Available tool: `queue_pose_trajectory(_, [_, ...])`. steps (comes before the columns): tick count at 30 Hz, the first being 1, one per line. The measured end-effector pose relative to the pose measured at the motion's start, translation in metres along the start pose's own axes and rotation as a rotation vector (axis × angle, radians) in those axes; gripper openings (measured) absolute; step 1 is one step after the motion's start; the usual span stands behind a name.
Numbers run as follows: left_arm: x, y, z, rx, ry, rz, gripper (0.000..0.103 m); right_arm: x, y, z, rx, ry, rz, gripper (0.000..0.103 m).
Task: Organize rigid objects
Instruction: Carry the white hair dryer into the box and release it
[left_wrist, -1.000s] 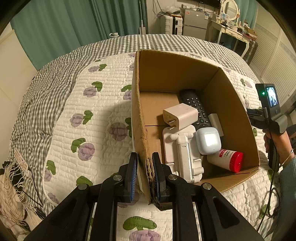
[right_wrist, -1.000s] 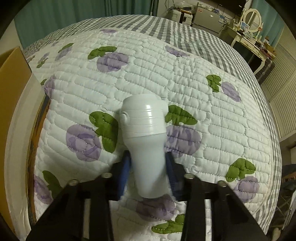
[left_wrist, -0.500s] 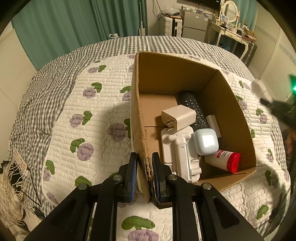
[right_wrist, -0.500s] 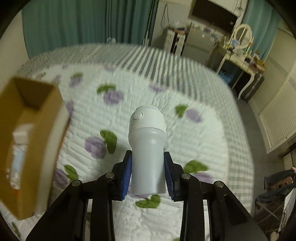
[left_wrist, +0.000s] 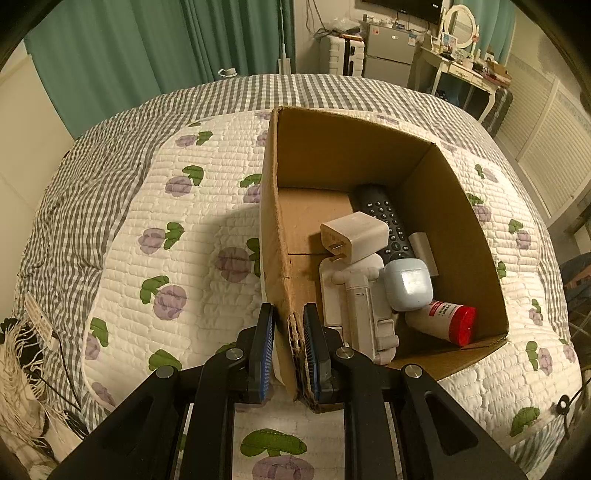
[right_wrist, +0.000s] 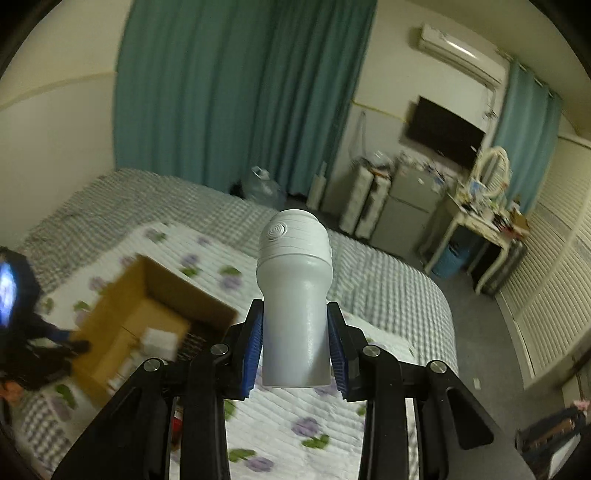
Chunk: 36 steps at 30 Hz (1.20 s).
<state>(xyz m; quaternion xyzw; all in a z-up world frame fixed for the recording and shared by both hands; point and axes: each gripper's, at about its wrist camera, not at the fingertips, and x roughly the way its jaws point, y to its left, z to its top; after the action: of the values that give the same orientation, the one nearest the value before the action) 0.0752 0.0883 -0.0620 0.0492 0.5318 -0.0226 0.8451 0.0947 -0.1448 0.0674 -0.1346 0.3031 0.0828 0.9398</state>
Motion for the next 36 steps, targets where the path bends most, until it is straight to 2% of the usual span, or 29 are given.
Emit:
queue_pose_trajectory(7, [-0.001,-0.002,0.0,0.001,-0.002,-0.002,0.016,0.01,0.051,0.009,-0.031,-0.013,0.105,0.032])
queue_pose_trajectory(14, [-0.001,-0.002,-0.001,-0.002,0.002,-0.005,0.016,0.053,0.089,-0.004,0.009,0.031,0.174,0.032])
queue_pose_trajectory(16, [-0.002,-0.002,-0.001,-0.002,0.001,-0.009,0.016,0.068,0.1,-0.011,0.028,0.066,0.206,0.032])
queue_pose_trajectory(24, [0.0,0.001,-0.003,-0.002,0.0,-0.016,0.016,0.129,0.126,-0.048,0.037,0.207,0.179,0.032])
queue_pose_trajectory(30, [0.0,0.002,-0.002,-0.003,0.001,-0.018,0.016,0.145,0.13,-0.057,0.039,0.249,0.174,0.033])
queue_pose_trajectory(32, [0.0,0.002,-0.002,-0.003,0.001,-0.017,0.016,0.144,0.128,-0.056,0.052,0.233,0.163,0.045])
queue_pose_trajectory(33, [0.0,0.002,-0.002,-0.003,0.001,-0.018,0.016,0.142,0.126,-0.056,0.063,0.227,0.161,0.061])
queue_pose_trajectory(34, [0.0,0.002,-0.002,-0.003,0.0,-0.017,0.016,0.141,0.124,-0.056,0.075,0.221,0.161,0.065])
queue_pose_trajectory(36, [0.0,0.002,-0.002,-0.004,0.001,-0.018,0.016,0.137,0.119,-0.057,0.097,0.21,0.166,0.065])
